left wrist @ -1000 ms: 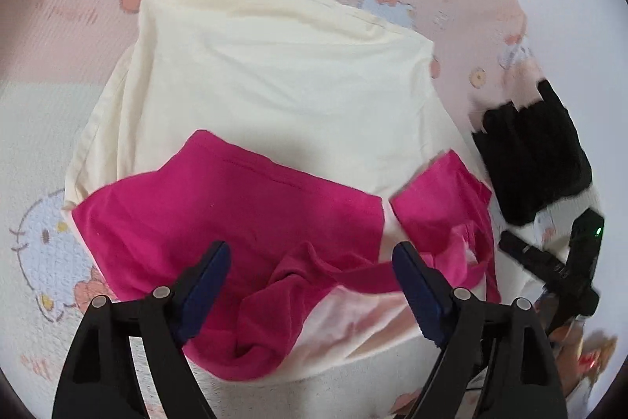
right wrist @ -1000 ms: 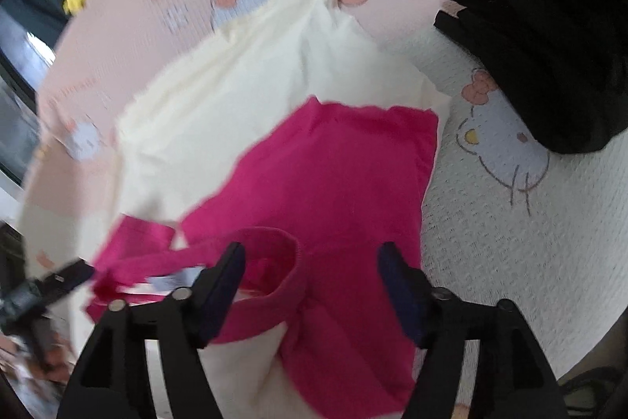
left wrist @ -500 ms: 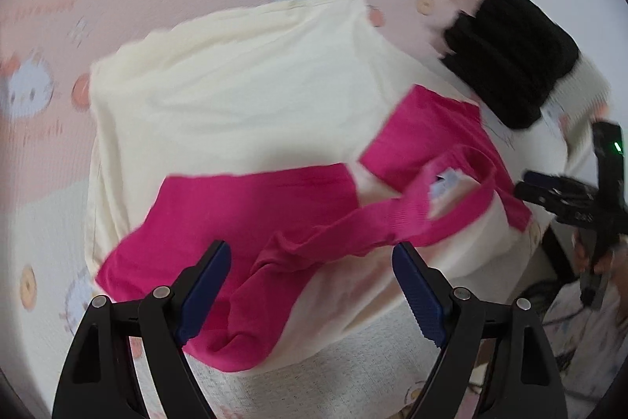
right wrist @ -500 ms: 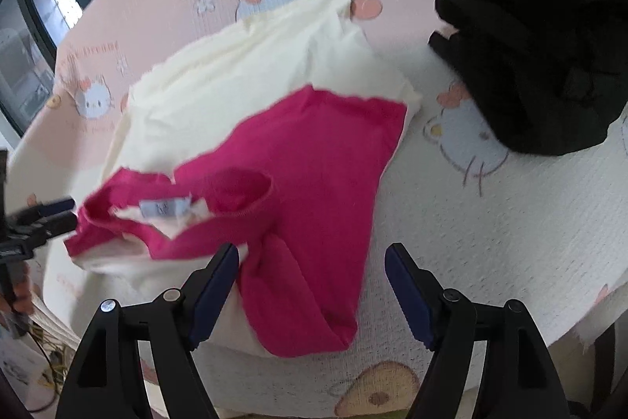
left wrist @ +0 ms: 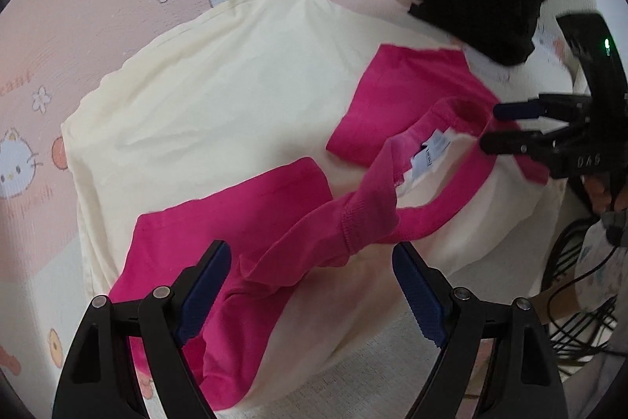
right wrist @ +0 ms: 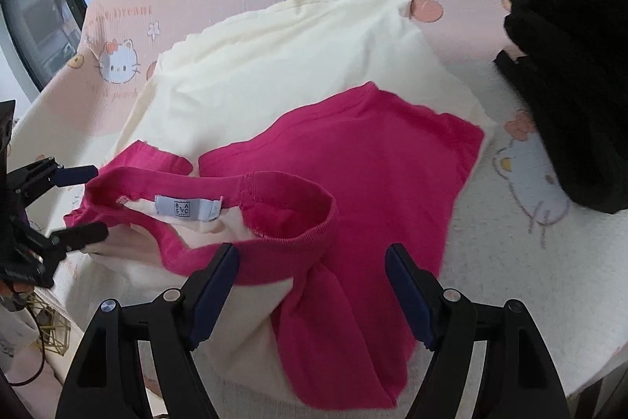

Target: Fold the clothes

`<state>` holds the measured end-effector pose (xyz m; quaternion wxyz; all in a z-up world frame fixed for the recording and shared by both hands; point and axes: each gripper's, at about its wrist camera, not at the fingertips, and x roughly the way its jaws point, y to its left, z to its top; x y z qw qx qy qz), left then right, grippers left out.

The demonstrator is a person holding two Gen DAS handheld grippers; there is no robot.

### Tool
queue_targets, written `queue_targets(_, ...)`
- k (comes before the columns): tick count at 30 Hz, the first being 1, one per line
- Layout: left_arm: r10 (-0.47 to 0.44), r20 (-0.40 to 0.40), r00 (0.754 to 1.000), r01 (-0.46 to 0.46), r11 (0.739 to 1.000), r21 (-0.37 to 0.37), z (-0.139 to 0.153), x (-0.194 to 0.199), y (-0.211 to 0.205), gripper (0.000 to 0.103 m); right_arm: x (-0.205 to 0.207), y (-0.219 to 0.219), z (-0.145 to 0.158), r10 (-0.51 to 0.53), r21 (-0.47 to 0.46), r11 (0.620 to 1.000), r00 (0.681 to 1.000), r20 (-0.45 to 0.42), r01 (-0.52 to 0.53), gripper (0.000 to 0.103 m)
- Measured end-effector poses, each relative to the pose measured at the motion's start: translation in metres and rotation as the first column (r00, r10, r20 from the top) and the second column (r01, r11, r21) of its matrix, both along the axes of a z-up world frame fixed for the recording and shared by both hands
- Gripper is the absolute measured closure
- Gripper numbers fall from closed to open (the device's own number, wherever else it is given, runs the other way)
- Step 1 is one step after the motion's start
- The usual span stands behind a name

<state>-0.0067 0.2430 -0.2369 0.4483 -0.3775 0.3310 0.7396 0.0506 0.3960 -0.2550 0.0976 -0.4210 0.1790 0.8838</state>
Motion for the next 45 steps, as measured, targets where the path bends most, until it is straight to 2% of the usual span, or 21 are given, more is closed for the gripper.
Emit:
queue_targets(4,0.034,0.021,0.999,-0.033,0.999,-0.011,-0.010,-0.010,0.011,0.019,-0.007,0.001,-0.006,0.005,-0.018,1.000,1.000,0.003,-0.005,0.027)
queue_targets(9,0.087,0.127,0.988,-0.092,0.995,0.033,-0.020,-0.023,0.016,0.020,-0.016,0.002,-0.012,0.008,-0.036,0.999,1.000,0.008,-0.008,0.027)
queue_targets(11,0.095,0.141,0.986,-0.101,0.994,0.035,-0.025,-0.024,0.018,0.032,-0.018,0.003,-0.014,0.004,-0.036,0.999,1.000,0.010,-0.004,0.028)
queue_targets(12,0.099,0.143,0.985,-0.105,0.994,0.035,-0.027,-0.024,0.019,0.048,-0.020,0.003,-0.014,0.002,-0.037,0.999,1.000,0.011,-0.002,0.031)
queue_targets(13,0.106,0.144,0.984,-0.113,0.993,0.042,-0.028,-0.025,0.019,0.054,-0.021,0.003,-0.015,0.001,-0.038,0.999,1.000,0.013,0.000,0.038)
queue_targets(14,0.113,0.147,0.983,-0.122,0.991,0.049,-0.029,-0.026,0.019,0.054,-0.023,0.001,-0.016,0.000,-0.040,0.999,1.000,0.015,0.000,0.046)
queue_targets(18,0.156,0.206,0.966,-0.176,0.981,0.081,-0.031,-0.036,0.018,0.072,-0.029,-0.007,-0.016,0.010,0.010,1.000,0.999,0.043,-0.010,0.062)
queue_targets(19,0.163,0.209,0.964,-0.184,0.979,0.086,-0.031,-0.038,0.017,0.074,-0.031,-0.010,-0.015,0.010,0.021,1.000,0.999,0.051,-0.011,0.069)
queue_targets(22,0.155,0.156,0.975,-0.170,0.982,0.087,-0.027,-0.035,0.021,0.080,-0.036,-0.019,-0.010,0.010,0.058,0.998,0.998,0.063,-0.014,0.082)
queue_targets(26,0.143,0.043,0.989,-0.147,0.983,0.106,-0.009,-0.028,0.021,0.081,-0.047,-0.036,0.010,0.032,0.181,0.983,0.998,0.048,-0.040,0.087)
queue_targets(27,0.148,0.040,0.988,-0.152,0.982,0.116,-0.005,-0.030,0.020,0.081,-0.051,-0.037,0.015,0.033,0.189,0.981,0.999,0.042,-0.041,0.087)
queue_targets(30,0.185,0.072,0.980,-0.194,0.971,0.142,0.008,-0.045,0.010,0.081,-0.061,-0.039,0.030,0.038,0.208,0.977,0.999,0.022,-0.042,0.087)
queue_targets(32,0.211,0.104,0.972,-0.226,0.962,0.155,0.011,-0.055,0.003,0.081,-0.072,-0.035,0.035,0.038,0.184,0.982,0.999,0.008,-0.039,0.087)
queue_targets(36,0.249,0.157,0.956,-0.269,0.956,0.120,0.003,-0.074,-0.002,0.081,-0.104,-0.034,0.036,0.069,0.168,0.983,0.997,0.034,-0.074,0.087)
queue_targets(41,0.287,0.253,0.924,-0.312,0.948,0.064,-0.022,-0.094,0.002,0.080,-0.127,-0.038,0.013,0.096,0.190,0.974,0.985,0.143,-0.123,0.087)
queue_targets(45,0.334,0.337,0.880,-0.369,0.929,0.043,-0.040,-0.103,-0.002,0.078,-0.127,-0.031,-0.007,0.082,0.111,0.989,0.982,0.171,-0.102,0.087)
